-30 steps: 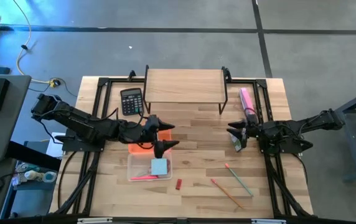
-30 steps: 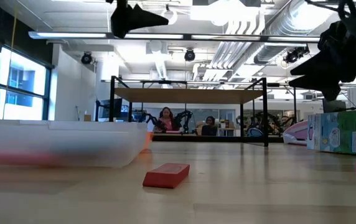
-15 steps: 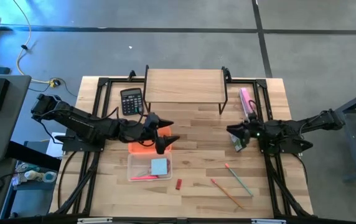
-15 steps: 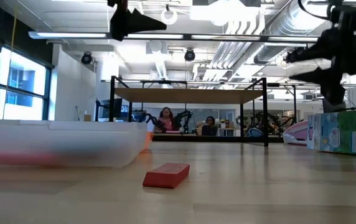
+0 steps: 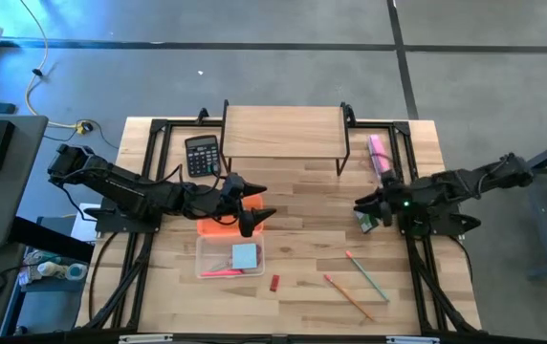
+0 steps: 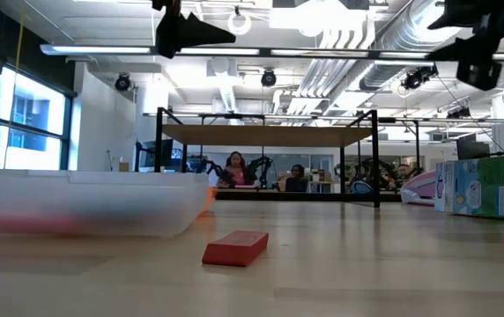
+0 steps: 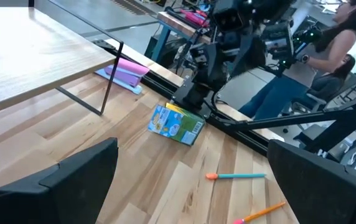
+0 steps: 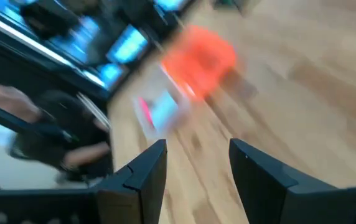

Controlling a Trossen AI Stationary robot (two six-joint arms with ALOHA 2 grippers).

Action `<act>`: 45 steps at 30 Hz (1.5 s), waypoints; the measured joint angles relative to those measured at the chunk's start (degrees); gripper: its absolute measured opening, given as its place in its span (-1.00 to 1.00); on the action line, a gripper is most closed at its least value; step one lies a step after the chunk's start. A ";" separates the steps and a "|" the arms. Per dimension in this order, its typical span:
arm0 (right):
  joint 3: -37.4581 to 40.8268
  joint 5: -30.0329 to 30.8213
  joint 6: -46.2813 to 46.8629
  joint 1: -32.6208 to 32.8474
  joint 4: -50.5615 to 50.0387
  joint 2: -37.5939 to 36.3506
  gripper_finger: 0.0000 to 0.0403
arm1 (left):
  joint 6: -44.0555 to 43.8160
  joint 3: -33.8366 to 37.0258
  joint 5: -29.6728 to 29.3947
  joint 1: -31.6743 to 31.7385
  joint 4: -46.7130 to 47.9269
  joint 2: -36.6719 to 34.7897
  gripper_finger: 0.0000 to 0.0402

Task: Pack school essentials
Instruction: Put the blue pencil into the supply box

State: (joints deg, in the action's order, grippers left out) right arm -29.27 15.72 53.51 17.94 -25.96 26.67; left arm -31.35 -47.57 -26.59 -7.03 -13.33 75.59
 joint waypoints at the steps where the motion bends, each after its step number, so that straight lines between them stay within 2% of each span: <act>1: -1.85 -0.48 1.74 0.64 -2.80 2.23 -0.18 | 0.00 0.00 0.00 0.00 0.00 0.00 0.99; 8: -9.72 -2.76 13.52 5.07 -13.72 16.68 -0.18 | 0.00 0.00 0.02 0.00 0.21 0.00 0.99; 21: -10.91 -8.74 26.85 13.22 -13.02 37.46 -0.18 | 0.00 0.00 0.44 -0.11 0.23 0.02 0.99; 29: -10.91 -7.98 33.75 15.81 -10.27 45.87 -0.18 | 0.02 0.00 0.61 -0.11 0.58 0.04 0.99; 45: -10.92 -7.86 34.10 15.93 -6.76 57.54 -0.18 | 0.04 0.02 0.57 -0.11 3.27 0.04 0.99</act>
State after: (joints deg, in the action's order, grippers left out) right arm -40.19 7.85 87.61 33.87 -32.72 84.21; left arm -31.31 -47.55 -26.02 -7.14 -10.07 75.64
